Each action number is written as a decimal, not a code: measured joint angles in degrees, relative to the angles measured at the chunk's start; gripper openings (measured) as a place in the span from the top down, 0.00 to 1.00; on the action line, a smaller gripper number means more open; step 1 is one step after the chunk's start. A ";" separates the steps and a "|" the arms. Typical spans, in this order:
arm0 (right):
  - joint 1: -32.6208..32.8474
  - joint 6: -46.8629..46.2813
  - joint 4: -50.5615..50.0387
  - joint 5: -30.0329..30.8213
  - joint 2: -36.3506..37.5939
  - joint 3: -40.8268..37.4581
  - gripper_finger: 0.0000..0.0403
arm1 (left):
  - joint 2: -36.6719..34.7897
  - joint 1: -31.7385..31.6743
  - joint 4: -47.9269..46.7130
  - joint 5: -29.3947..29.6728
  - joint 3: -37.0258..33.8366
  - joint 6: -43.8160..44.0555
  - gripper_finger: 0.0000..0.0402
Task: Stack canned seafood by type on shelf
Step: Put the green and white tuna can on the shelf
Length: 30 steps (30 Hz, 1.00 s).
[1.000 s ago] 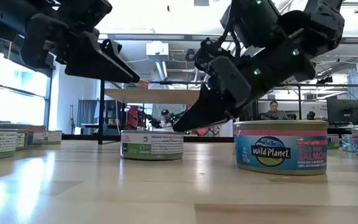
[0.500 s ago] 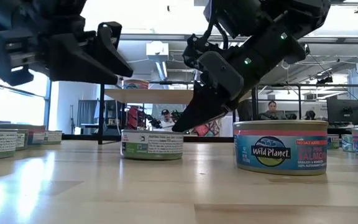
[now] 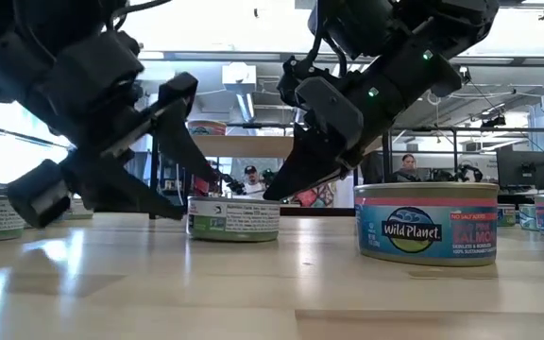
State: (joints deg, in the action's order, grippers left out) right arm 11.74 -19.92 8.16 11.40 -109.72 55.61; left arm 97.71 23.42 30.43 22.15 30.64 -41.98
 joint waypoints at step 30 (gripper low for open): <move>-0.17 -3.75 -2.22 -0.33 -0.03 -0.17 1.00 | 2.32 -0.11 0.92 8.44 0.74 -10.41 0.42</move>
State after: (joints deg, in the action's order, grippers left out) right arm 11.57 -23.67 5.93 11.07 -109.75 55.44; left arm 100.03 23.31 31.35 30.59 31.38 -52.38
